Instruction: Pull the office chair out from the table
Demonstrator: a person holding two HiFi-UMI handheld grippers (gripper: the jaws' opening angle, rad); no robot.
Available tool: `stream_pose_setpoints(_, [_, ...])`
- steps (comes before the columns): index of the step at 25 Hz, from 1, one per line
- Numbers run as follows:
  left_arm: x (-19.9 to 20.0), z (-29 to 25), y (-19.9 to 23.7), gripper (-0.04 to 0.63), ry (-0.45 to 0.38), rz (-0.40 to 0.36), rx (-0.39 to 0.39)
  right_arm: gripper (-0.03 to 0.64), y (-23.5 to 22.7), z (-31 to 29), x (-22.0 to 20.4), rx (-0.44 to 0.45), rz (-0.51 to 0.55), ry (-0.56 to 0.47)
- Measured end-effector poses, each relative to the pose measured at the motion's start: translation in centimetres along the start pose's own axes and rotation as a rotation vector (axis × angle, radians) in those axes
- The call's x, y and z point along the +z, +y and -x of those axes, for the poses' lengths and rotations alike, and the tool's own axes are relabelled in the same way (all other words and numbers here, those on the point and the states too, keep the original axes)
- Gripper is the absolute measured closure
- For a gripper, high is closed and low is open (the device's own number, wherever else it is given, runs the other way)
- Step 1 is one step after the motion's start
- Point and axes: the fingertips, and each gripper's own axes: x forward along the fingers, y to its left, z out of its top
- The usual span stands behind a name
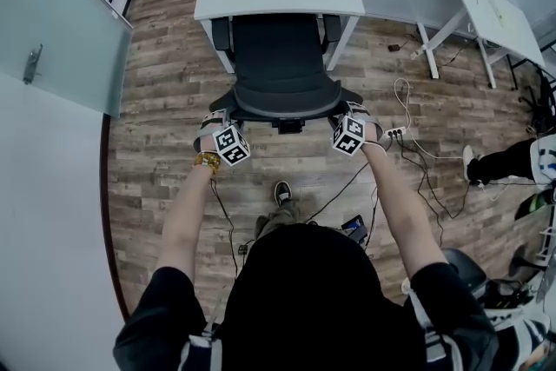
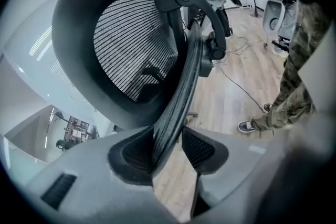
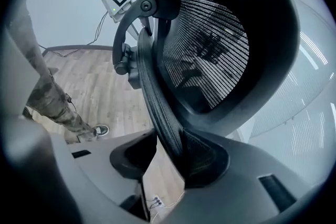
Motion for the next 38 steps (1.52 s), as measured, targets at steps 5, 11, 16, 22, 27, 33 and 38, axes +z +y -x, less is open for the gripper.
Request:
stream_pose_setpoints(5, [0.0, 0.9, -1.4, 0.423, 0.007, 0.007, 0.002, 0.479, 1.3, 0.9, -0.4, -0.003, 0.008, -0.005])
stream_pose_setpoints(11, [0.2, 2.0, -3.5, 0.423, 0.014, 0.018, 0.006, 0.479, 2.7, 2.0, -1.2, 0.0, 0.015, -0.006])
stream_pose_setpoints(16, [0.1, 2.4, -3.8, 0.423, 0.043, 0.031, 0.01, 0.477, 3.3, 2.4, -1.3, -0.004, 0.008, 0.0])
stream_pose_setpoints(22, [0.0, 3.2, -5.4, 0.423, 0.046, 0.04, 0.008, 0.477, 4.6, 3.3, -1.6, -0.006, 0.009, -0.001])
stream_pose_setpoints(27, [-0.1, 3.8, -6.7, 0.423, 0.053, 0.04, 0.0, 0.476, 5.8, 3.9, -2.0, -0.011, 0.009, -0.004])
stream_pose_setpoints(33, [-0.1, 4.5, -7.6, 0.423, 0.064, 0.041, -0.005, 0.476, 6.6, 4.6, -2.1, -0.008, 0.01, -0.007])
stream_pose_setpoints(38, [0.1, 5.2, -8.5, 0.423, 0.073, 0.042, -0.002, 0.476, 7.4, 5.2, -2.6, -0.007, 0.013, -0.01])
